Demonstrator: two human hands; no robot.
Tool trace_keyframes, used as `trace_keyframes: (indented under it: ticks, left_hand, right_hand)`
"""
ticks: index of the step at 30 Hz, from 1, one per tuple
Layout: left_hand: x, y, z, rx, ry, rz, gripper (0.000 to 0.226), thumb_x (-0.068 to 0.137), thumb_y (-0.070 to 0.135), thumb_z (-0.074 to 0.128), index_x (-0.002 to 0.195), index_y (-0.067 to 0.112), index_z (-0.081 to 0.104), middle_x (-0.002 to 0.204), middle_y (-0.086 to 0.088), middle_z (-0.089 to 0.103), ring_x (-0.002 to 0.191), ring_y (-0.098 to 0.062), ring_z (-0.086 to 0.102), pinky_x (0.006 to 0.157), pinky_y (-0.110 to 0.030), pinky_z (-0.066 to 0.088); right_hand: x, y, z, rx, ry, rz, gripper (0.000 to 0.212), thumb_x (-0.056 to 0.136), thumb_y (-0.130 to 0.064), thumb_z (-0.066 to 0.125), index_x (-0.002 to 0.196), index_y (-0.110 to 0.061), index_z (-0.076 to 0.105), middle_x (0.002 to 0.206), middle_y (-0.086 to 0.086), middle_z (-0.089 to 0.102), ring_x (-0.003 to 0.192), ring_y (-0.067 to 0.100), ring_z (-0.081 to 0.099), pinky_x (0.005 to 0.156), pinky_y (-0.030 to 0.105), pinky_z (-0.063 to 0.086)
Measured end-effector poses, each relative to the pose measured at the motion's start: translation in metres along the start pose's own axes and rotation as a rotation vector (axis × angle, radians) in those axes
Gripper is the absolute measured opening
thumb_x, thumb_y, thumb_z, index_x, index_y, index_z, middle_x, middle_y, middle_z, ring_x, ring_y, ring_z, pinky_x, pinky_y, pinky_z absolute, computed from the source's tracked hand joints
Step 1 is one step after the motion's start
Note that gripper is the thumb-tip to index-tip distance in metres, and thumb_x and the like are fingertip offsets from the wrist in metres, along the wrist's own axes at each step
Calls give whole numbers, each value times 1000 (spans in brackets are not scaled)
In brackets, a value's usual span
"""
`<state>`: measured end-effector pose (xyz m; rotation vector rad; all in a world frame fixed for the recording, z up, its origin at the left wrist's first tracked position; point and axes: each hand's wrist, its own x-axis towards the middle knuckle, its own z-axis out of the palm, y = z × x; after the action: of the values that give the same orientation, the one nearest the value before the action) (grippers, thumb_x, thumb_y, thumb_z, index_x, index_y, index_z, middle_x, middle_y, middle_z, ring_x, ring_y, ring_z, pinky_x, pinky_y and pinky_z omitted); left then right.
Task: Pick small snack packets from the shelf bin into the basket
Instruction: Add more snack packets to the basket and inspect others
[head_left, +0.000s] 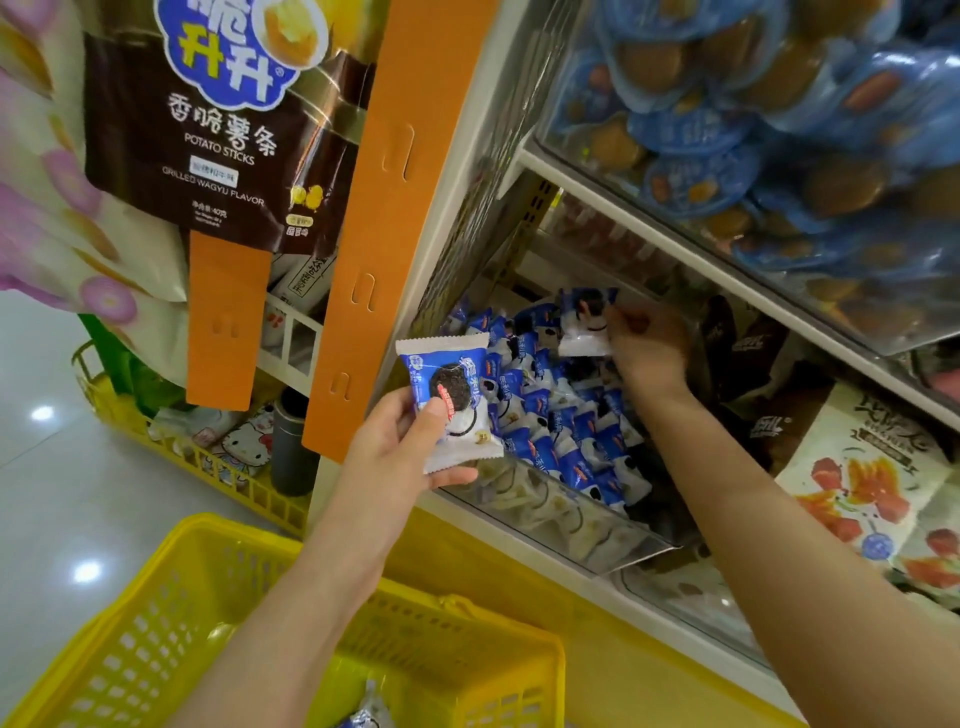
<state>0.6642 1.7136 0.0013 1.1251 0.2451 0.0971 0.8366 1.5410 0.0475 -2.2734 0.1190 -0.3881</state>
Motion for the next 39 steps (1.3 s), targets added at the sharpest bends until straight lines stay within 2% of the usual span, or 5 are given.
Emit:
trace_keyframes:
  ticks: [4,14,23,31,39]
  left_hand:
    - [-5,0,-1,-64,-17,-17,45,73,38,57,114,20,56,103,-2,66,84,-12,70,70,-32,59]
    - [-28,-1,8,-43,-133,-44,62,67,39,65,125,19,54,115,-4,67,108,-21,63,96,-46,47]
    - [-26,2,4,93,-185,-11,61,72,39,63,129,27,43,118,1,64,106,-15,63,95,-46,49]
    - [-10,0,-4,68,-82,-30,28,88,32,58,115,23,55,112,-14,65,104,-24,63,94,-48,49]
    - [-1,-1,-2,-15,-128,-37,25,83,30,61,107,34,55,104,4,70,94,-12,68,87,-42,54]
  right_hand:
    - [-65,-16,-24,368,-256,103,9,91,-23,57,85,-21,63,79,-5,67,59,-1,63,55,14,50]
    - [-156,-31,-30,248,-570,-287,7,88,-24,60,85,-27,65,79,-11,67,75,3,61,69,15,49]
    - [-134,-31,-28,281,-792,101,26,91,-36,53,105,-19,66,101,-1,70,92,12,64,81,28,51]
    - [-73,-18,-23,286,-267,183,20,90,-36,57,79,-21,66,91,2,69,78,14,61,73,25,47]
    - [25,8,20,124,26,356,43,95,-29,49,130,-4,49,130,14,54,115,27,54,81,28,41]
